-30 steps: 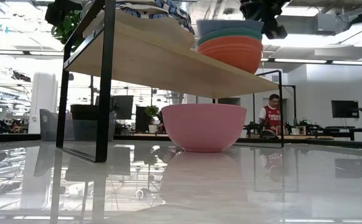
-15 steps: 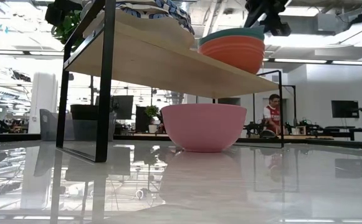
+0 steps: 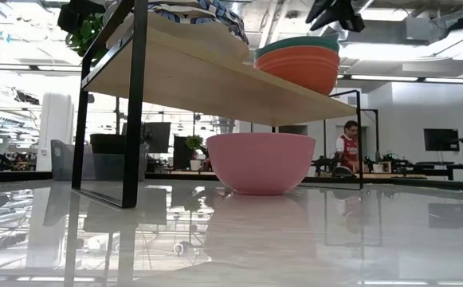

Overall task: Place and stack bowls onto a shelf
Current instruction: Stack the light blue bowl on top of the green bowl on the shelf, then stack the pink bowl on top of the light blue bowl on the shelf

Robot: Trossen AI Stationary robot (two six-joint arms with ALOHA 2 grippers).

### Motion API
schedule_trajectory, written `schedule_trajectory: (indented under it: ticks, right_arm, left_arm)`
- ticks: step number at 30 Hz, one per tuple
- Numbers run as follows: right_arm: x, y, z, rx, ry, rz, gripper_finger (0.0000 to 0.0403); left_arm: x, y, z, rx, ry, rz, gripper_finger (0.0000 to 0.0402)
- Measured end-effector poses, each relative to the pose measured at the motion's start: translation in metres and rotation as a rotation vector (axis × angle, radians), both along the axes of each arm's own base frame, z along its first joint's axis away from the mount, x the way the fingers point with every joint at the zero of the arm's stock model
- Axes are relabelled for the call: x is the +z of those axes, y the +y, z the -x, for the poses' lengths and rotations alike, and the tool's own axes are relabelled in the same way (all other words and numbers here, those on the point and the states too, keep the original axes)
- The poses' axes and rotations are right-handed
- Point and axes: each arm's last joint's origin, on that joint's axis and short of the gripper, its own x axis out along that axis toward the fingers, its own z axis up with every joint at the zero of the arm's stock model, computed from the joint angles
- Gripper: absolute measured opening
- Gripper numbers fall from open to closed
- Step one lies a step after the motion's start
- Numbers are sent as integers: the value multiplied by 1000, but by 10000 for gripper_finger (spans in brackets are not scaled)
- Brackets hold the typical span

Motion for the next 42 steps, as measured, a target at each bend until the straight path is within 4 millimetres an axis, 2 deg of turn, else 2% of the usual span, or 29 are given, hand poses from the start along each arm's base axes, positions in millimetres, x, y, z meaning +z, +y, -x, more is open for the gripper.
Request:
schedule_trajectory:
  ticks: [6,14,22,25,29,33,36,39,42]
  right_arm:
    - [-9,-1,-12,35,40,-3,77]
    - [-28,-4,-13,37,120,-29,57]
    - [-30,-8,-15,33,119,-25,56]
    - [-22,-3,-10,28,80,-23,56]
    - [-13,21,-6,145,37,-54,56]
    - [-13,63,-5,311,78,-59,56]
    - [-28,94,-9,365,203,32,56]
    - [-54,125,-11,446,308,113,63]
    - [-82,149,-9,541,390,116,82]
  left_arm:
    - [0,0,0,0,0,0,201]
    - [0,0,0,0,-1,1,201]
    - [0,0,0,1,-4,7,201]
    - [0,0,0,1,-4,7,201]
    - [0,0,0,1,-4,8,201]
    - [0,0,0,1,-5,8,201]
    - [-1,0,0,7,1,8,201]
    - [-2,0,1,10,13,11,201]
    - [-2,0,0,0,14,16,201]
